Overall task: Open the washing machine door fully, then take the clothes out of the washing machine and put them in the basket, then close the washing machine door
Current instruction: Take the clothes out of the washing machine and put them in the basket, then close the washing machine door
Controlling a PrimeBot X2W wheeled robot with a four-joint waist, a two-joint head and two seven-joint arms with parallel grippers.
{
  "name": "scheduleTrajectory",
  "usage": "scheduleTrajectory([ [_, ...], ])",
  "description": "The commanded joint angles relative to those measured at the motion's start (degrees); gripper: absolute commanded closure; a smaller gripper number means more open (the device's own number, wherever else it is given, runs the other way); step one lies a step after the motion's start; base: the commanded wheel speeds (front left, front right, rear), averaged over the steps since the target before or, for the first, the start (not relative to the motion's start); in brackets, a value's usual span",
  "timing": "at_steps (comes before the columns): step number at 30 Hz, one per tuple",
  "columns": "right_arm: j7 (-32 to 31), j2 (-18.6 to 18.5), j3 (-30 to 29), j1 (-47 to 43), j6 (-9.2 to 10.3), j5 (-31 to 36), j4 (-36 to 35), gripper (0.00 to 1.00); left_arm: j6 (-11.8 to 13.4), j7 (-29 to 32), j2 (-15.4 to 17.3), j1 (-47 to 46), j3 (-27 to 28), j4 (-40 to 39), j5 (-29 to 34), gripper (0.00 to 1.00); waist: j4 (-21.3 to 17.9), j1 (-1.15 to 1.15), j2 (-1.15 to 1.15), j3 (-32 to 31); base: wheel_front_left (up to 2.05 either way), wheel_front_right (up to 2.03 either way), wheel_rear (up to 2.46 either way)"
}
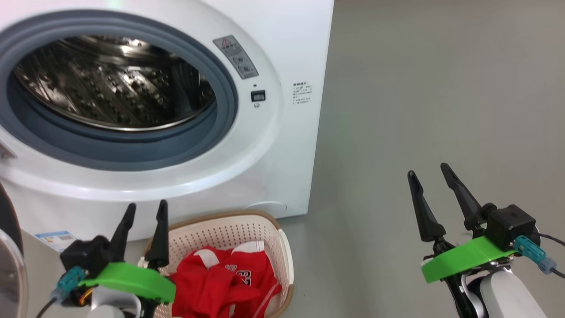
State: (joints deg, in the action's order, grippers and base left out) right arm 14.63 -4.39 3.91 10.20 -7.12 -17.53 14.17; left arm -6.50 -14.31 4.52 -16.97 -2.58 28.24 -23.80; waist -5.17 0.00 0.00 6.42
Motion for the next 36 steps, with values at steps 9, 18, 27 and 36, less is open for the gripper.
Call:
scheduleTrajectory([
  [9, 0.37, -0.38, -0.76, -2.16, -0.36, 1.36, -4.03, 0.0, 0.36, -0.68, 0.62, 6.55, 7.64, -12.38, 6.48, 0.0, -0.26, 0.0, 0.0, -4.52, 0.0, 0.0, 0.0],
  [18, 0.37, -0.81, -1.35, -3.92, -0.36, 1.55, -5.28, 0.0, -0.03, -0.69, -0.28, 10.9, 9.68, -17.33, 9.55, 0.0, -0.11, 0.0, 0.0, -6.23, 0.0, 0.0, 0.0],
  [27, 0.37, -1.11, -1.39, -4.82, -0.36, 1.57, -5.76, 0.0, -0.55, -0.69, -1.01, 12.72, 10.23, -18.31, 9.48, 0.0, 0.15, 0.0, 0.0, -7.03, 0.0, 0.0, 0.0],
  [36, 0.37, -1.1, -1.15, -4.84, -0.36, 1.42, -5.63, 0.0, -0.85, -0.69, -1.22, 13.03, 9.5, -19.66, 9.28, 0.0, 0.11, 0.0, 0.0, -6.99, 0.0, 0.0, 0.0],
])
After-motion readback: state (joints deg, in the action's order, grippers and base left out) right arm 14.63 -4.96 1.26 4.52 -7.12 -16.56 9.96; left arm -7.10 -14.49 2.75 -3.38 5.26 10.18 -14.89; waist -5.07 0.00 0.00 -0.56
